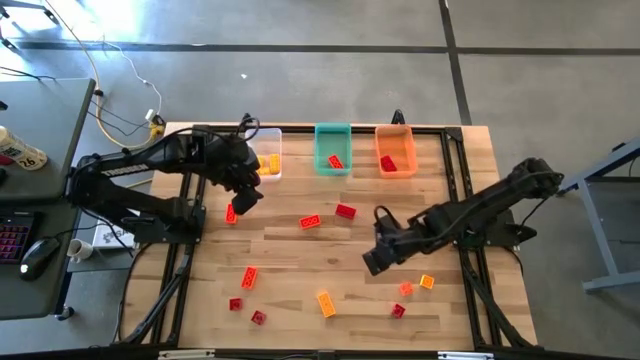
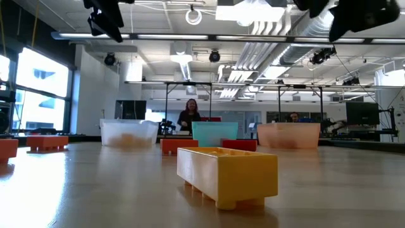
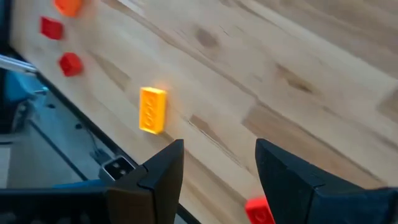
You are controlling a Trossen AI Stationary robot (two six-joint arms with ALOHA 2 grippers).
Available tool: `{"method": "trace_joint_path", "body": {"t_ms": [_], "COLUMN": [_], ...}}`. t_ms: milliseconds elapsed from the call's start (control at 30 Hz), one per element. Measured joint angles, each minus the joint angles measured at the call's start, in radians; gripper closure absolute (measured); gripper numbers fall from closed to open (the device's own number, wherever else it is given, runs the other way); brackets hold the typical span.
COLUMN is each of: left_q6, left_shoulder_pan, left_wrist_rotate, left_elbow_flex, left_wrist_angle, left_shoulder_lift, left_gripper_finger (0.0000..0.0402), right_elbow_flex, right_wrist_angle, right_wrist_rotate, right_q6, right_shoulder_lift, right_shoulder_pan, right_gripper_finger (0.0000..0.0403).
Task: Sort & place blocks by color
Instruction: Put the orange game piece into the blue bin
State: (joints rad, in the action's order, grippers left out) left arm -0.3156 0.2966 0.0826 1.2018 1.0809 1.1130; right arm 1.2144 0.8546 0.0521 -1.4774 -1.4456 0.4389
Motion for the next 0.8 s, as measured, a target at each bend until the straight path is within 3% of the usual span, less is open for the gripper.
{"method": "trace_joint_path", "body": {"t_ms": [300,800], "left_q6": [-0.122,-0.183], "left_shoulder_pan": [-0.069,-0.116], "left_wrist_rotate": [-0.012,-0.019], "left_elbow_flex": [0.000,0.000], "left_wrist_angle": [-0.001,-0.005], "left_shoulder_lift": [0.000,0.001], "left_gripper_finger": [0.0190,0.0190], "right_elbow_flex": [0.001,0.001], "right_wrist_angle": [0.095,0.093], "right_wrist_rotate": [0.017,-0.109], "right_q6": [-0.161,-0.175], "right_shoulder_lift": [-0.020,-0.197], "right_shoulder_pan": [0.095,0.146], "right_gripper_finger": [0.0217,0.0217]}}
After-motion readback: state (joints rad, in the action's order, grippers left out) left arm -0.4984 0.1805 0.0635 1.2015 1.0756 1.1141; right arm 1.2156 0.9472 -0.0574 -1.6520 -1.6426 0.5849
